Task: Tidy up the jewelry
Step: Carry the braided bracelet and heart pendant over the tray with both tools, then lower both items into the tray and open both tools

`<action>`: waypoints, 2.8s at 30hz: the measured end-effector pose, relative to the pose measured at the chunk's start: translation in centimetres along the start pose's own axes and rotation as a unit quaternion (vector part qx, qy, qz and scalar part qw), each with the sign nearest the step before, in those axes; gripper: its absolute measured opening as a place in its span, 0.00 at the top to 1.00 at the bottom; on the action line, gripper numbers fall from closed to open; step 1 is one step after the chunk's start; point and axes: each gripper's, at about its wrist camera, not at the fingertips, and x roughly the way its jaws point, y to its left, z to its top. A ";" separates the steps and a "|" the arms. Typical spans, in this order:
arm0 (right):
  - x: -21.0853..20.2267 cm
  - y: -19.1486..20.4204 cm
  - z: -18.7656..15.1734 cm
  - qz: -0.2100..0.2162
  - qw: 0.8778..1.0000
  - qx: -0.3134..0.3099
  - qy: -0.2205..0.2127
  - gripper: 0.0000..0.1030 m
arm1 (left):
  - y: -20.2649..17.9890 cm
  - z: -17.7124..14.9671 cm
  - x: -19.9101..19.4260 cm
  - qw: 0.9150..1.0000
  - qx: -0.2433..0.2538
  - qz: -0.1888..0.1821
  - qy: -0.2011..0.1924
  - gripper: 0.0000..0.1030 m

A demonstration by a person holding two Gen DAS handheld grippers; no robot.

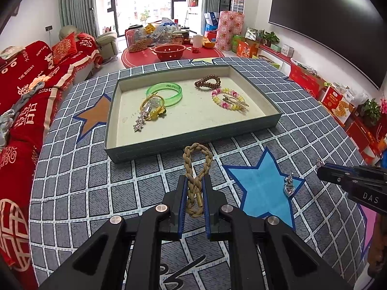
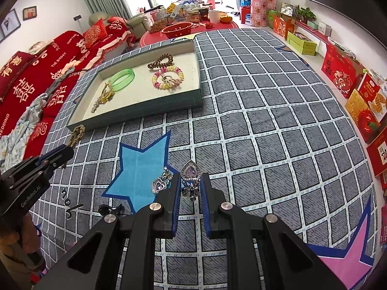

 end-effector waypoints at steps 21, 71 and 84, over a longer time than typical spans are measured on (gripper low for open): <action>0.6 1.8 4.8 0.034 0.999 -0.013 -0.014 0.83 | 4.0 2.1 0.4 0.999 -0.040 0.019 -0.009 0.75; 12.2 5.0 14.6 0.028 0.999 -0.038 0.010 0.82 | 5.0 8.8 12.1 0.994 -0.042 0.095 0.033 0.75; 10.4 4.3 14.9 0.071 0.997 -0.011 -0.004 0.44 | 5.5 8.8 10.9 0.993 -0.053 0.100 0.025 0.75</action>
